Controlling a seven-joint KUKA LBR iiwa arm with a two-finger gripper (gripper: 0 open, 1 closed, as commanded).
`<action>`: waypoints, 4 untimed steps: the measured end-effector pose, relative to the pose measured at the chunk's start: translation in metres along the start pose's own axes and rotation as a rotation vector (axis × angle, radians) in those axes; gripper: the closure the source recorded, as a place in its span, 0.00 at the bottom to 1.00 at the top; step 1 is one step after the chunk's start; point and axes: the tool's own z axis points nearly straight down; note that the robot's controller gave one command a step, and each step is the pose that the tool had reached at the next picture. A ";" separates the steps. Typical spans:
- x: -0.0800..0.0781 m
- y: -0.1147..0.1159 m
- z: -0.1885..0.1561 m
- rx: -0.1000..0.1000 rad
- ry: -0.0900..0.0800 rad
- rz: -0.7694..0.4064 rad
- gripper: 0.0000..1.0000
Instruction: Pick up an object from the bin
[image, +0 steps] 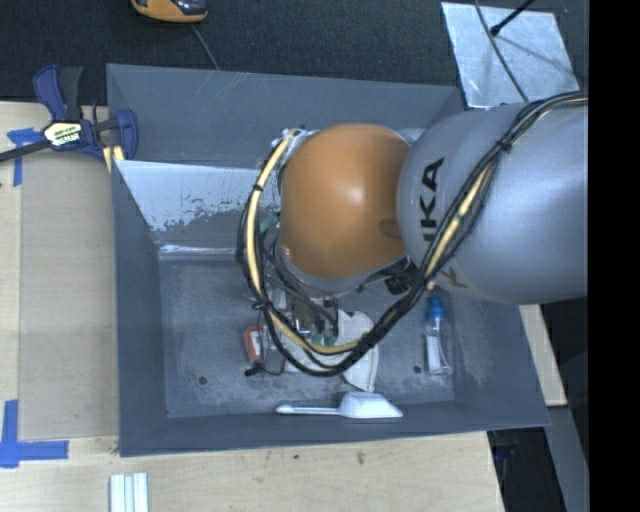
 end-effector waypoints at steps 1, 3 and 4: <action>-0.002 -0.001 -0.005 -0.002 -0.008 0.003 0.00; -0.031 -0.056 0.097 -0.002 -0.013 0.060 0.00; -0.022 -0.093 0.141 -0.002 -0.013 0.149 1.00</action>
Offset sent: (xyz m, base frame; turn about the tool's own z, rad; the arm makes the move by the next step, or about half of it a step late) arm 0.0164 -0.0648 -0.0567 -0.0320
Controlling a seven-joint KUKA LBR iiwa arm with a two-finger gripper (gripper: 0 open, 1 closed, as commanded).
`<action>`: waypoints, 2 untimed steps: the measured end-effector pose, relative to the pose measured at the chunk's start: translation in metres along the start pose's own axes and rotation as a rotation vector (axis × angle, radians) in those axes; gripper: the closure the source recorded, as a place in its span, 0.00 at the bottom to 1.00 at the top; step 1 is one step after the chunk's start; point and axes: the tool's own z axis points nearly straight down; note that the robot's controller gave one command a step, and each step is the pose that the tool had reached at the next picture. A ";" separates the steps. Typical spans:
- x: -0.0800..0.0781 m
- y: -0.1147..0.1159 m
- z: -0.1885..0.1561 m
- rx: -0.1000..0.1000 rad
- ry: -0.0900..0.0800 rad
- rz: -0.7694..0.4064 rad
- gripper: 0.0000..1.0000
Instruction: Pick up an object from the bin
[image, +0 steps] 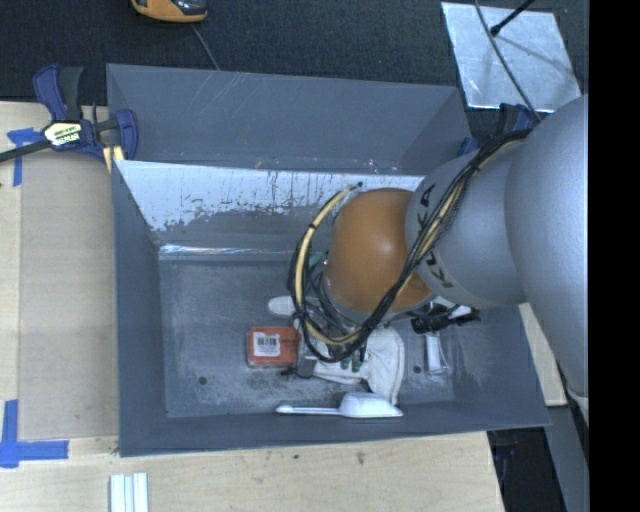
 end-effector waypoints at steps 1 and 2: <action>0.000 0.000 0.000 0.000 0.000 0.000 1.00; -0.011 -0.006 -0.040 0.003 0.014 -0.021 1.00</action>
Offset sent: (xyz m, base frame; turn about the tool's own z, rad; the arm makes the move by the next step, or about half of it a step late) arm 0.0240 -0.0156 0.0826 -0.0345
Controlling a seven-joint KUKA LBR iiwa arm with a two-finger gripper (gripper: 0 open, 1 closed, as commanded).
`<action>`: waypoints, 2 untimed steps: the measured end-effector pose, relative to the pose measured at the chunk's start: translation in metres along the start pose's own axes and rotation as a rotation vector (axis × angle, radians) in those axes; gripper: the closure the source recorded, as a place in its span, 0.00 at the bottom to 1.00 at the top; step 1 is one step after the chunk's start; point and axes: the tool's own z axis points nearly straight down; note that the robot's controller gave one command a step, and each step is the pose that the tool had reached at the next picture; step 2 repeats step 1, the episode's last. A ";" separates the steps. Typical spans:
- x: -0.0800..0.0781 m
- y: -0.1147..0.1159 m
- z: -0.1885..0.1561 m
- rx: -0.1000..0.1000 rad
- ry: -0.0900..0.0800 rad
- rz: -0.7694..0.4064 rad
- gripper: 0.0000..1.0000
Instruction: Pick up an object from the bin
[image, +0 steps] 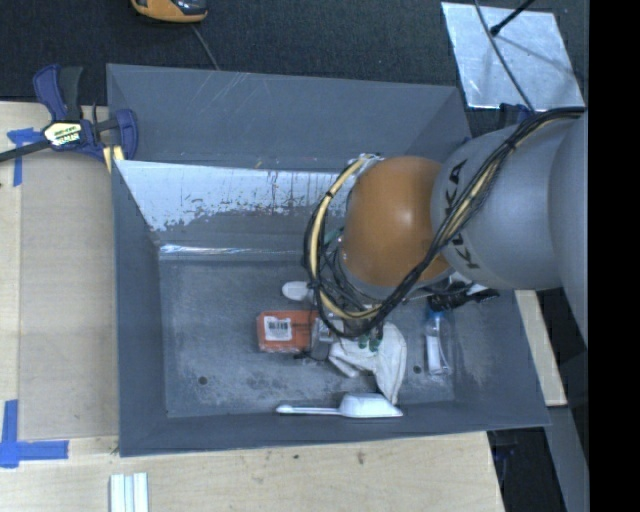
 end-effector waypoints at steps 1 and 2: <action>0.039 0.000 -0.138 -0.002 -0.008 0.008 1.00; 0.039 0.000 -0.138 -0.002 -0.008 0.008 1.00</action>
Offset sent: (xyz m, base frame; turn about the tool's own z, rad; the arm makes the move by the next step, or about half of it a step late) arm 0.0000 0.0000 0.0000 0.0000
